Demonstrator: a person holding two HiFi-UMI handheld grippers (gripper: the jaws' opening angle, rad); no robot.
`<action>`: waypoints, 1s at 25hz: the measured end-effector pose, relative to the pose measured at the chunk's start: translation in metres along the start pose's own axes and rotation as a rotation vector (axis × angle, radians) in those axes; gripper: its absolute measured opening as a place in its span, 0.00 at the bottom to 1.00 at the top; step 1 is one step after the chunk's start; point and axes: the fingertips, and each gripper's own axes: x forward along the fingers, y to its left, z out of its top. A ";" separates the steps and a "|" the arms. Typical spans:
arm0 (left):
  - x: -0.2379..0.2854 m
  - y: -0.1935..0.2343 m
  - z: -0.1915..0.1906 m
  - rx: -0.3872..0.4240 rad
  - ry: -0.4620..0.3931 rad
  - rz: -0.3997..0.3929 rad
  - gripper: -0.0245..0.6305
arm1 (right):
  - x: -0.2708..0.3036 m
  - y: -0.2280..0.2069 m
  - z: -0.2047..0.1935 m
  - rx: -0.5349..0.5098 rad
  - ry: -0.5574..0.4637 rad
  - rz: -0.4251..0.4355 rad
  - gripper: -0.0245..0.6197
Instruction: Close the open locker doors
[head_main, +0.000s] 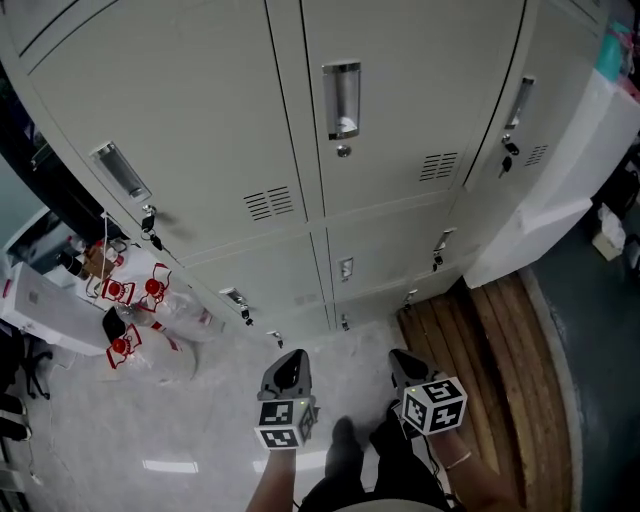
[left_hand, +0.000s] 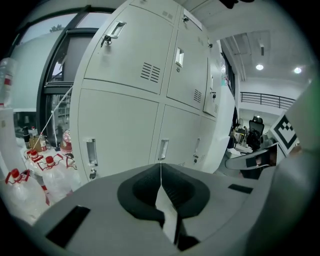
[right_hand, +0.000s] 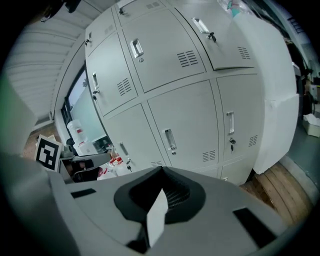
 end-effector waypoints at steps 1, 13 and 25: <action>-0.003 -0.001 0.004 0.006 -0.005 0.000 0.07 | -0.005 0.000 0.005 -0.002 -0.014 -0.007 0.04; -0.023 -0.016 0.029 0.033 -0.028 -0.019 0.07 | -0.040 -0.003 0.037 -0.018 -0.080 -0.054 0.04; -0.031 -0.018 0.032 0.043 -0.028 -0.021 0.07 | -0.041 0.006 0.034 -0.053 -0.062 -0.053 0.04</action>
